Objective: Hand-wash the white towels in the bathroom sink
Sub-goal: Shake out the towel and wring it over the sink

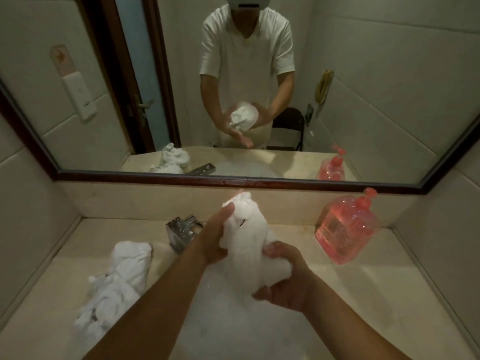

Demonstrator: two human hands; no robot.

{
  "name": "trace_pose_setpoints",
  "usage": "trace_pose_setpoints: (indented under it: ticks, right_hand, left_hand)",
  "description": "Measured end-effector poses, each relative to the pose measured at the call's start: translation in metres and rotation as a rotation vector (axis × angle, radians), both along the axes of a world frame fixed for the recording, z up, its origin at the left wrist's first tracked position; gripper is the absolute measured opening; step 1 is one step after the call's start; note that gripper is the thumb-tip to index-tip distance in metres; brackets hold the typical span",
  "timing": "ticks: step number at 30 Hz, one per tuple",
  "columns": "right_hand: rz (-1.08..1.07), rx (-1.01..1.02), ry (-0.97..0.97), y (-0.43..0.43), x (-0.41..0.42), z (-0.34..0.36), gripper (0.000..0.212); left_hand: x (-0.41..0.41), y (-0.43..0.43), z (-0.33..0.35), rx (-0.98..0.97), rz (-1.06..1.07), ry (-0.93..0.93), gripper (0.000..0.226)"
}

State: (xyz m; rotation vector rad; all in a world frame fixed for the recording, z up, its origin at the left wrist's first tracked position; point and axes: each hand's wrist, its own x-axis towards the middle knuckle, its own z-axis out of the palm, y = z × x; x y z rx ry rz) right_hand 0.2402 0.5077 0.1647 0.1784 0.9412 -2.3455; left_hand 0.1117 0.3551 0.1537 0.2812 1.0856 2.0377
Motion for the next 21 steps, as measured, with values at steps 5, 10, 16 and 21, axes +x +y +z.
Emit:
trace_pose_setpoints:
  ticks: [5, 10, 16, 21]
  right_hand:
    - [0.033, 0.058, 0.007, 0.005, 0.007, -0.001, 0.09]
    - [0.079, 0.153, 0.04, 0.028, -0.001, 0.024, 0.102]
    - [0.163, 0.576, 0.059, 0.019, -0.008, 0.047, 0.085]
    - [0.042, 0.771, 0.039, -0.001, -0.004, 0.018, 0.058]
  left_hand:
    - [0.001, 0.012, 0.015, -0.005, -0.03, 0.022, 0.089]
    - [0.0, 0.016, 0.041, -0.09, 0.026, 0.054, 0.019]
    - [0.0, 0.021, 0.051, -0.461, 0.109, 0.222, 0.027]
    - [0.013, 0.027, 0.023, -0.639, 0.295, 0.326, 0.027]
